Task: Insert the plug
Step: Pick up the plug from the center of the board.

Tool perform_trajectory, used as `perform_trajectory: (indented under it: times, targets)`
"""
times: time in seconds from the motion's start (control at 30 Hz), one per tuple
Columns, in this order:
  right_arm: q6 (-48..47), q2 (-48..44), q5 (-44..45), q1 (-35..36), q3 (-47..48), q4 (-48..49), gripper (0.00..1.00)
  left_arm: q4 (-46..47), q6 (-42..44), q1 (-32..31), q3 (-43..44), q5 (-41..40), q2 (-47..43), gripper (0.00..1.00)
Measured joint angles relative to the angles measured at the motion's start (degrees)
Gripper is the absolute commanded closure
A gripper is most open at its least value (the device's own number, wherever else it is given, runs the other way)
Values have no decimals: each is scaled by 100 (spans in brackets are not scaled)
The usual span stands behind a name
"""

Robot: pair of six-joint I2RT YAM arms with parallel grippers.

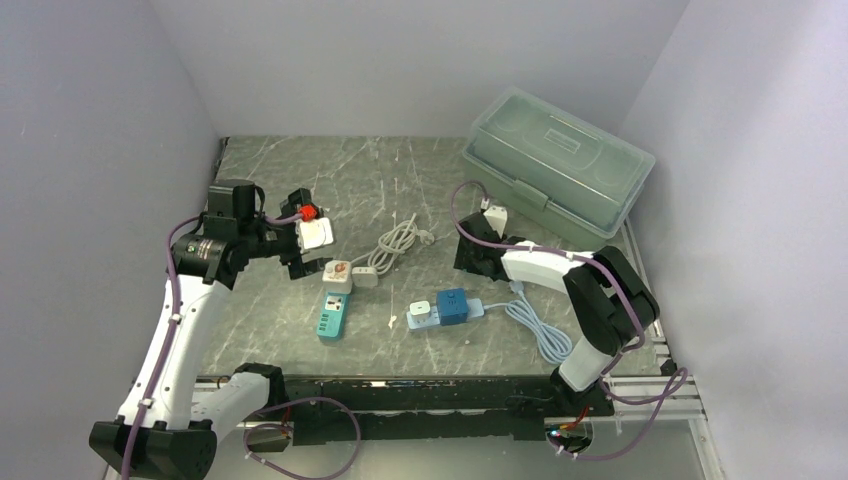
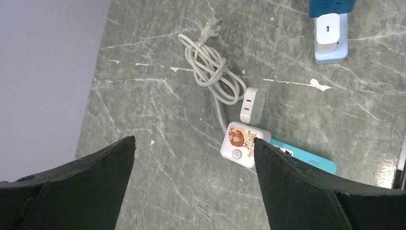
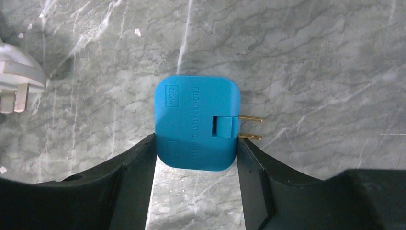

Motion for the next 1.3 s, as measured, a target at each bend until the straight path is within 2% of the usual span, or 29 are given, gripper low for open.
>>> perform_trajectory:
  times: [0.17, 0.33, 0.47, 0.6, 0.8, 0.93, 1.07, 1.3]
  targets:
    - [-514, -162, -190, 0, -31, -7, 63, -7, 114, 0, -24, 107, -4, 0]
    - [-1233, -1014, -643, 0, 57, -98, 64, 33, 533, 0, -192, 208, -52, 0]
    - [-1735, -1611, -1596, -2, 647, -260, 64, 151, 1464, 0, -428, 323, -240, 0]
    - [-2022, -1888, -3141, 0, 1318, -201, 61, 455, 2566, -7, -863, 542, -608, 0]
    - [-2072, -1770, -5324, 251, 1700, 0, 60, 835, 4253, -17, -1274, 1152, -1038, 0]
    - [-2304, -1248, -5910, 796, 2236, -236, 60, 761, 4940, -44, -1263, 1510, -1086, 0]
    - [-2496, -769, -6205, 1274, 2677, -433, 60, 114, 5176, -50, -1060, 1591, -1021, 1]
    - [-2603, -546, -6415, 1458, 3012, -638, 61, -1279, 5287, -59, -817, 1453, -975, 32]
